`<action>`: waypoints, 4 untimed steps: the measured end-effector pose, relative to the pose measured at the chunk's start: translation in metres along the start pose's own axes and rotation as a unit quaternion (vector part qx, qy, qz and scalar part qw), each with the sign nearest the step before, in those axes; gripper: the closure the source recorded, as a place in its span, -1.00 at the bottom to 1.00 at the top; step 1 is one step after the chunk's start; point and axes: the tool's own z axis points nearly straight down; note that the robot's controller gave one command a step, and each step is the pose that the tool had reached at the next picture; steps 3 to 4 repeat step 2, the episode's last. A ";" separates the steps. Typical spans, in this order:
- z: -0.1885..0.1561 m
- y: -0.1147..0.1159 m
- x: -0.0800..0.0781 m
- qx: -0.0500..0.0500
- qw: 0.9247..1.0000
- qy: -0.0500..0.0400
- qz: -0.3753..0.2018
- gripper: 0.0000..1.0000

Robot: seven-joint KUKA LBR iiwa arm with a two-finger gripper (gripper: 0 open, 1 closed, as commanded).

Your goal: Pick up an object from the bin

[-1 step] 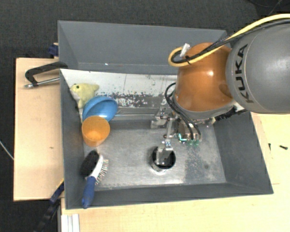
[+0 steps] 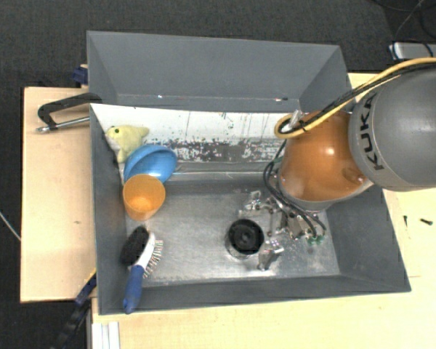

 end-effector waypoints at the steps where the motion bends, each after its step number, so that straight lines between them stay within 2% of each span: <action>1: -0.002 0.001 -0.002 0.000 1.000 -0.003 -0.001 1.00; 2: -0.157 -0.023 0.000 0.002 1.000 -0.009 0.001 1.00; 4: -0.157 -0.023 0.000 0.002 1.000 -0.009 0.001 1.00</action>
Offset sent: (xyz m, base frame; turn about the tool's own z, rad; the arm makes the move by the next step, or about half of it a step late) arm 0.0000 0.0000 0.0000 0.0000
